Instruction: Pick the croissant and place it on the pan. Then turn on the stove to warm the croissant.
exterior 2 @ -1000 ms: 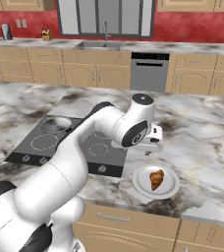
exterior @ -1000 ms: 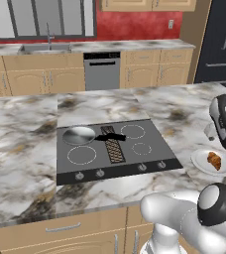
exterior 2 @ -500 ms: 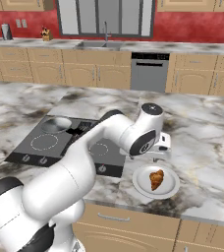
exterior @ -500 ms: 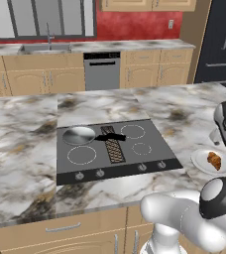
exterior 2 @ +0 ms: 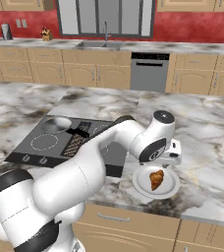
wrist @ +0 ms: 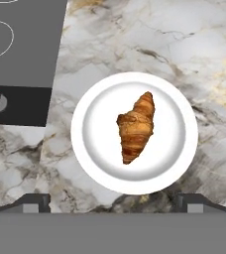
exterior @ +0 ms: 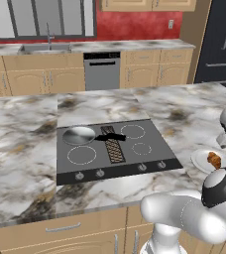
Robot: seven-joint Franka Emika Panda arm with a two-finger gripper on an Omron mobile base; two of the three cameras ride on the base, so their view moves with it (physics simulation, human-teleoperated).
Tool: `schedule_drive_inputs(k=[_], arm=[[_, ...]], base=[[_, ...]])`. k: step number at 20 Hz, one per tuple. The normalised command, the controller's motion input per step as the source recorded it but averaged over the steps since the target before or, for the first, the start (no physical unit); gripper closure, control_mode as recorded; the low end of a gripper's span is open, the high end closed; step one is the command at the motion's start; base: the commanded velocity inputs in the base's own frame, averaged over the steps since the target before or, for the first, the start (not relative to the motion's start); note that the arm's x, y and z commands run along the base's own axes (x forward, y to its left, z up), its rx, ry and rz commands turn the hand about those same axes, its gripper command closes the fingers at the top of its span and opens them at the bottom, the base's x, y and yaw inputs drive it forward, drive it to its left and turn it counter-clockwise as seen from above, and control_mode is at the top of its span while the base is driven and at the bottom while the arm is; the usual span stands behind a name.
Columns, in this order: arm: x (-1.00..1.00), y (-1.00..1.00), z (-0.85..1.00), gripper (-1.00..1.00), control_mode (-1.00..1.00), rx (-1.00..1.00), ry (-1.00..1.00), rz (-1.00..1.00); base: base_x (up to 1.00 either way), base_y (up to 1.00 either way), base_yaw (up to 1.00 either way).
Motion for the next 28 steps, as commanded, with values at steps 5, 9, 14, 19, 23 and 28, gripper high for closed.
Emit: schedule_drive_inputs(k=[5, 9, 14, 19, 23, 28], arm=[[0.00, -0.05, -0.35, -1.00, -1.00, 0.00, 0.00, 0.00], [0.01, 0.00, -0.26, -1.00, -1.00, 0.00, 0.00, 0.00], [0.04, 0.00, -0.25, -1.00, -1.00, 0.00, 0.00, 0.00], [0.11, 0.00, -0.21, -1.00, -1.00, 0.00, 0.00, 0.00], [0.17, 0.00, -0.23, -1.00, -1.00, 0.00, 0.00, 0.00], [0.20, 0.00, -0.22, -1.00, -1.00, 0.00, 0.00, 0.00]], base=[[0.00, 0.00, 0.00], [0.00, 0.00, 0.00], [0.00, 0.00, 0.00], [0.00, 0.00, 0.00], [0.00, 0.00, 0.00], [0.00, 0.00, 0.00]])
